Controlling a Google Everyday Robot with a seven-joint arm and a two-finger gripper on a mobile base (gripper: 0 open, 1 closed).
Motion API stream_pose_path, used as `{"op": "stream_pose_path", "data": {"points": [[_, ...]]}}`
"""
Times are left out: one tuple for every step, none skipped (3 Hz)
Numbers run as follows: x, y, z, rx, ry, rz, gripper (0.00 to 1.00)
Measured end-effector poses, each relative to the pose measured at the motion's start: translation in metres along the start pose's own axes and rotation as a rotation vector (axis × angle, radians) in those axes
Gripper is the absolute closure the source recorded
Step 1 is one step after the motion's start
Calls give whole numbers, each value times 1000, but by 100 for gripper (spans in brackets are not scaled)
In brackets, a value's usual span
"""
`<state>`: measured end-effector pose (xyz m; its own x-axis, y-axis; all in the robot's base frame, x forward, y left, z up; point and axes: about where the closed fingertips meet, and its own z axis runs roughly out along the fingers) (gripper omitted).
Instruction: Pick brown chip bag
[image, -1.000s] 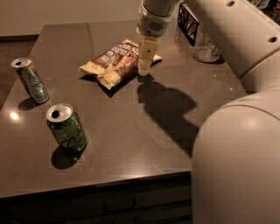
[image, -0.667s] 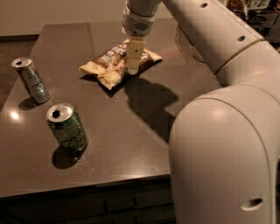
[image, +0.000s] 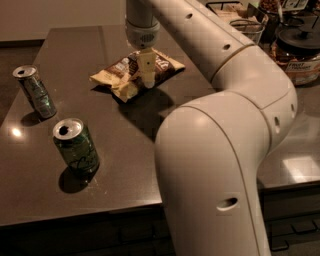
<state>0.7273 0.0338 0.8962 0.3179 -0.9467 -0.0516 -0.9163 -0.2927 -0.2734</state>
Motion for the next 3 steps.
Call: {"op": "stream_pose_path", "data": {"points": [[5,-3,15,-21,90,-104,0],[8,-4,24,-39,158,-174,0],[7,-8,28,-49,216,-234,16]]}}
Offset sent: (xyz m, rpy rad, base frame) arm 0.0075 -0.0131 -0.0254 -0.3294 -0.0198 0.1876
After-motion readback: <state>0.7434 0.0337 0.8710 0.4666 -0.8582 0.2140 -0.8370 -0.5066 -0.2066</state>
